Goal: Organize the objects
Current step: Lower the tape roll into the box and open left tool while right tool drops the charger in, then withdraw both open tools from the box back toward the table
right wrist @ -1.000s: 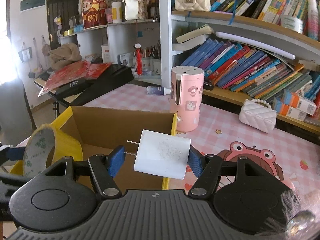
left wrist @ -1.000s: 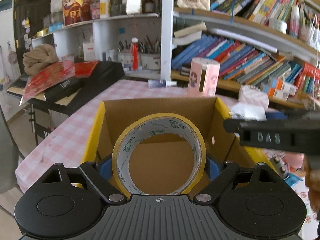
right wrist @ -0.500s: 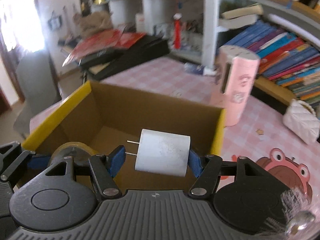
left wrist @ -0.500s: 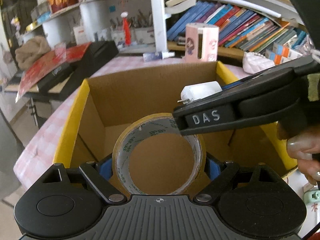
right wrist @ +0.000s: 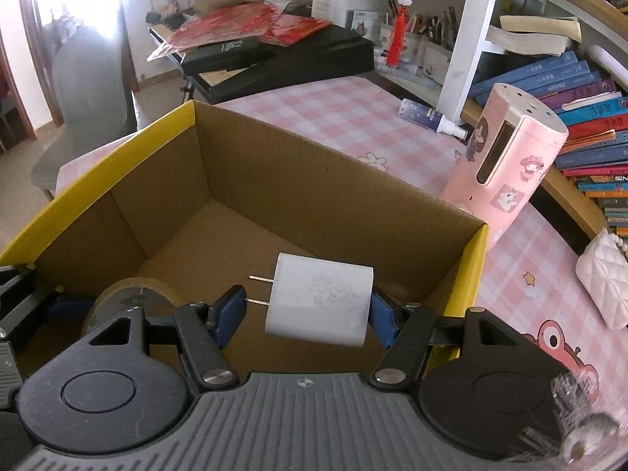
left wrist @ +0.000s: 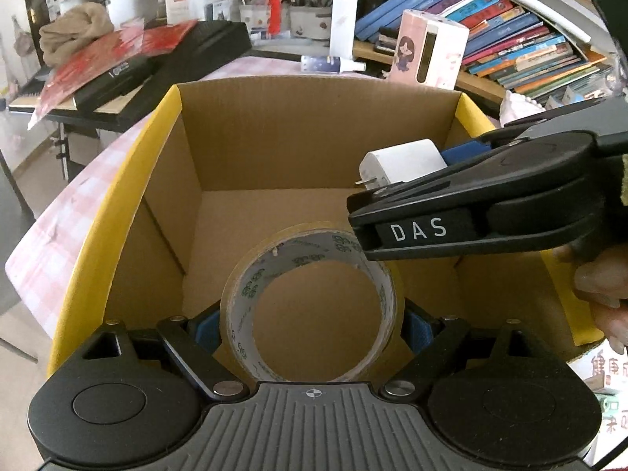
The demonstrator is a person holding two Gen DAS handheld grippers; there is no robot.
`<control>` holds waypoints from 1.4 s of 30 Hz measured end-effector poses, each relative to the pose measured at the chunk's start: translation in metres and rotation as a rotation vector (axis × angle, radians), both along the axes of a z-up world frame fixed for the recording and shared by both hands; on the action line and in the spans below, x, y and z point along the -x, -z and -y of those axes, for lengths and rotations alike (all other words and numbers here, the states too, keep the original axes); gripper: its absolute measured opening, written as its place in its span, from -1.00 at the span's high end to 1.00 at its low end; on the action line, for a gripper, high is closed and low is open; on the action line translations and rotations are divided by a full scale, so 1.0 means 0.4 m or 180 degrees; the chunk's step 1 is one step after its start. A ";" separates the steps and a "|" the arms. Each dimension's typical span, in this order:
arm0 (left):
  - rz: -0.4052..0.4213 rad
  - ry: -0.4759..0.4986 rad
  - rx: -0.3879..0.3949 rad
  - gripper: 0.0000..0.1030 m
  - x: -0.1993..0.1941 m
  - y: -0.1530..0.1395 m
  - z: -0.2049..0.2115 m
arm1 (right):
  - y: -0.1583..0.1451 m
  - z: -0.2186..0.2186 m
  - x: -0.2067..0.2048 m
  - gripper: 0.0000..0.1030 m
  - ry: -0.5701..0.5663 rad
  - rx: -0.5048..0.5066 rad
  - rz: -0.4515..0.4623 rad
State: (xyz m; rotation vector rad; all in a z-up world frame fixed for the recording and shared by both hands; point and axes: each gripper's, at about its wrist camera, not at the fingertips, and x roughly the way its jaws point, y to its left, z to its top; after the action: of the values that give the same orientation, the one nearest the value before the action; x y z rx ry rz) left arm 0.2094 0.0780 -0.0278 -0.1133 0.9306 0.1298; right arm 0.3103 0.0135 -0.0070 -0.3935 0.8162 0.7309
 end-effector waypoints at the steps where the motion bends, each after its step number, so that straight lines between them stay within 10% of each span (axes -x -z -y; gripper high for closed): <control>1: -0.0004 -0.0005 -0.0001 -0.74 0.001 0.001 0.000 | 0.001 0.000 -0.001 -0.24 -0.0002 -0.0002 0.0003; 20: 0.0324 -0.0116 -0.0123 -0.76 0.025 -0.034 0.004 | 0.006 -0.015 -0.004 -0.25 -0.0031 0.0119 0.0052; 42: 0.0989 -0.0304 -0.0164 -0.81 0.181 -0.138 -0.056 | -0.147 0.151 0.176 -0.39 0.0823 -0.0771 0.0743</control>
State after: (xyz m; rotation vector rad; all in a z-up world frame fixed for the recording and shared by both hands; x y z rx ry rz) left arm 0.1371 0.1003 0.0275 -0.1262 0.6115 0.2180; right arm 0.2397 -0.0470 0.0519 -0.1471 0.5379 0.5228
